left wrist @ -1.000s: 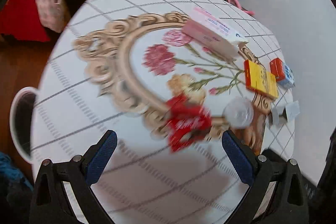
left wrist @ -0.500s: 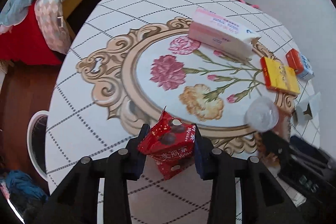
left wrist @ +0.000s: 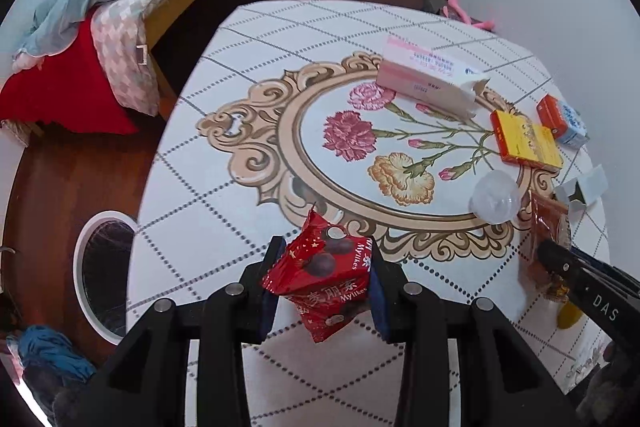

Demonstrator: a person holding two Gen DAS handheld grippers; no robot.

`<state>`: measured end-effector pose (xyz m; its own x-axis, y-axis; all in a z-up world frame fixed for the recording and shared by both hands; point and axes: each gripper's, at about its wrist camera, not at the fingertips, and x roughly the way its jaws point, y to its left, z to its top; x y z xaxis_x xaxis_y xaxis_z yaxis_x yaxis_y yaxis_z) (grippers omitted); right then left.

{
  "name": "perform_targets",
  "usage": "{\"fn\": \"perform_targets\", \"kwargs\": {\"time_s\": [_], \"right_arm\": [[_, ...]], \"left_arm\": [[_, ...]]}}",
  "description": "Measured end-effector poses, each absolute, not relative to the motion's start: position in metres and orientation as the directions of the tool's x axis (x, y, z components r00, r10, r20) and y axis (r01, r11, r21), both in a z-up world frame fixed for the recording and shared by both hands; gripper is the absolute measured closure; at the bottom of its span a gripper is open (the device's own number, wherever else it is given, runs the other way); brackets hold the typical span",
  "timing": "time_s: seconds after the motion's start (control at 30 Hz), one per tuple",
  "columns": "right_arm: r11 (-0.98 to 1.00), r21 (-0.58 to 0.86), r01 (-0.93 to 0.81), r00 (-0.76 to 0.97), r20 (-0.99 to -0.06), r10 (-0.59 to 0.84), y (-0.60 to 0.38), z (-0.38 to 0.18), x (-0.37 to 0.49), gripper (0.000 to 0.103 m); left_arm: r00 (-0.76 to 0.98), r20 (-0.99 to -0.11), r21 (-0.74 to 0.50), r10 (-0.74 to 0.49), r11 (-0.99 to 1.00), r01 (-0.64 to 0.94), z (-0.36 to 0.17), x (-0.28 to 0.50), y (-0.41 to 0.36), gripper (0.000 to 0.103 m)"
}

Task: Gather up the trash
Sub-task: 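Carry both items over the bin and open both tools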

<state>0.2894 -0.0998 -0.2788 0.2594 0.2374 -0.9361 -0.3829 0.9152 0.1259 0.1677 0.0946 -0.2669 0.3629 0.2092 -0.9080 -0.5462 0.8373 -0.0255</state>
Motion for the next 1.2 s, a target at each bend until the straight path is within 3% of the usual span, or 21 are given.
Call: {"fn": "perform_targets", "kwargs": {"time_s": [0.37, 0.73, 0.93, 1.2], "right_arm": [[0.85, 0.231, -0.473, 0.281, -0.875, 0.394, -0.085, -0.209, 0.248, 0.064], [0.655, 0.336, -0.677, 0.145, -0.812, 0.565, 0.05, -0.163, 0.179, 0.064], [0.563, 0.351, -0.748, 0.005, -0.846, 0.533, 0.148, -0.206, 0.126, 0.064], [0.532, 0.334, -0.778, -0.136, -0.917, 0.376, 0.256, -0.31, 0.077, 0.064]], "left_arm": [[0.437, -0.848, -0.02, 0.299, 0.807, -0.591, -0.197, 0.116, 0.126, 0.069], [0.412, -0.777, 0.035, 0.477, 0.686, -0.727, -0.132, 0.013, 0.219, 0.069], [0.316, -0.816, 0.037, 0.483, 0.59, -0.806, -0.167, -0.042, 0.277, 0.069], [0.258, -0.923, -0.09, 0.287, 0.489, -0.868, -0.269, -0.09, 0.359, 0.069]]}}
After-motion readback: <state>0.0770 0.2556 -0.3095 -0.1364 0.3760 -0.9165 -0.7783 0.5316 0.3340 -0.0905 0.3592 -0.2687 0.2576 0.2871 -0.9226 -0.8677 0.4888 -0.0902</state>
